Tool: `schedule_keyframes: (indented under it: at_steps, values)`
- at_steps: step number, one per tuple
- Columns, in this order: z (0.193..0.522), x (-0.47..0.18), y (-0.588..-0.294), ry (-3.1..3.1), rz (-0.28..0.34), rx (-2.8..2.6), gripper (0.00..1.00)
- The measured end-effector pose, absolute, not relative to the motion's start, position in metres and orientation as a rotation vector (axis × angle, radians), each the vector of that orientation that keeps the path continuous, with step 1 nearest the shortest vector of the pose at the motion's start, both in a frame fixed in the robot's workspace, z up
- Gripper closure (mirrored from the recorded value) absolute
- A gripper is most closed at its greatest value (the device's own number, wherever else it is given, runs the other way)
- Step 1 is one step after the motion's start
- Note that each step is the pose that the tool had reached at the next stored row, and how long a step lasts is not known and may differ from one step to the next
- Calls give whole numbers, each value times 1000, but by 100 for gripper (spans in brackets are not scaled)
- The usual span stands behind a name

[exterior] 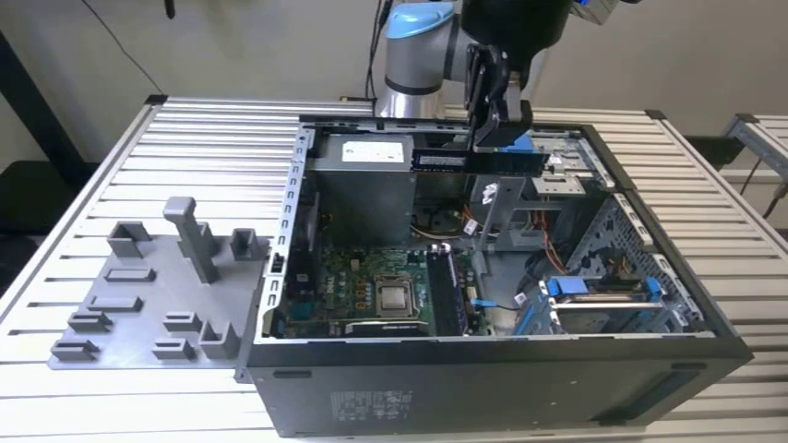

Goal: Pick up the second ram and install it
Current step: 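Insert the second ram into the second slot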

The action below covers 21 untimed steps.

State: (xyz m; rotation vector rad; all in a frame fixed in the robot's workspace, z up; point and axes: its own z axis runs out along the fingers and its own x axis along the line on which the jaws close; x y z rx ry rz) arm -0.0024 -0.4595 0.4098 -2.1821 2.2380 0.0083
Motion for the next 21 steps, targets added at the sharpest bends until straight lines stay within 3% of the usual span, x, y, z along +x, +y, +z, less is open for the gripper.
schedule_keyframes:
  at_steps: [21]
  values:
    - [409, -2, -459, 2397, 6, -2006, 86]
